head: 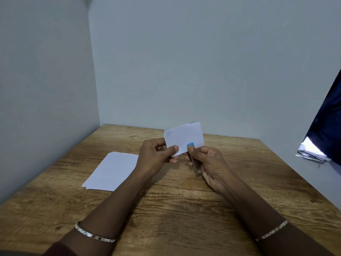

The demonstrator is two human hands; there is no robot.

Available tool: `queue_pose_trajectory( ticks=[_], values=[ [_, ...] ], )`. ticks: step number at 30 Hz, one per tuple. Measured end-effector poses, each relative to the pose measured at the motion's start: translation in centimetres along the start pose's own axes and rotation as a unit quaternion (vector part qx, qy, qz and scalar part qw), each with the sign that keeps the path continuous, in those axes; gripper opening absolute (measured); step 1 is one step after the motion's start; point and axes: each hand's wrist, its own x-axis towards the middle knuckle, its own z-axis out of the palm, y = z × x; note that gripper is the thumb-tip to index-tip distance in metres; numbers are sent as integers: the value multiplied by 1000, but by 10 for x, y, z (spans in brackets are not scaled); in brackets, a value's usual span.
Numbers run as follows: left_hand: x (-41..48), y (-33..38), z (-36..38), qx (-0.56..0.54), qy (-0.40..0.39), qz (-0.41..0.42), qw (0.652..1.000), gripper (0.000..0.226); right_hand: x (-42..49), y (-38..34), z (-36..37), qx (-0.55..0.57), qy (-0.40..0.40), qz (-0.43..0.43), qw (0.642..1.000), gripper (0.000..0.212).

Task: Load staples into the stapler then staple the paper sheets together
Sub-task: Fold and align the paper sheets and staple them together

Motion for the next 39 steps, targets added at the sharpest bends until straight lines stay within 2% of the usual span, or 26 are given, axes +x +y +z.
queue_pose_trajectory(
  ticks=[8,12,14,15,17,19,24,27,30,32,34,36,37,39],
  values=[
    [0,-2,0,0,-6,0,1000,19,0,3,1,-12,25,-33,999,52],
    [3,-1,-2,3,34,-4,999,22,-3,7,1,-59,10,-37,998,47],
    [5,1,-6,-2,63,-4,998,20,-5,6,2,-125,17,-50,991,45],
    [6,2,-7,-12,77,-4,997,18,-5,7,3,-195,27,-70,978,44],
    [6,4,-9,-33,98,-2,995,18,-7,9,6,-347,46,-125,928,40],
    [7,5,-10,-43,105,3,994,19,-9,12,12,-437,44,-176,881,33],
    [5,3,-10,-38,91,3,995,15,-13,21,26,-528,-19,-211,823,40],
    [3,4,-10,-38,87,8,995,27,-13,23,36,-569,-26,-209,795,44],
    [1,5,-10,-44,93,14,995,59,-15,26,42,-568,-34,-187,801,42],
    [0,6,-11,-40,89,23,995,71,-16,27,43,-566,-44,-178,804,37],
    [-1,7,-10,-39,82,33,995,65,-17,27,43,-564,-64,-172,805,39],
    [-2,8,-9,-31,77,40,996,47,-19,24,43,-554,-76,-165,813,49],
    [-2,8,-9,-24,77,40,996,37,-19,21,42,-547,-69,-163,818,53],
    [0,6,-9,-15,79,33,996,24,-19,11,39,-522,-9,-197,830,47]
  ],
)
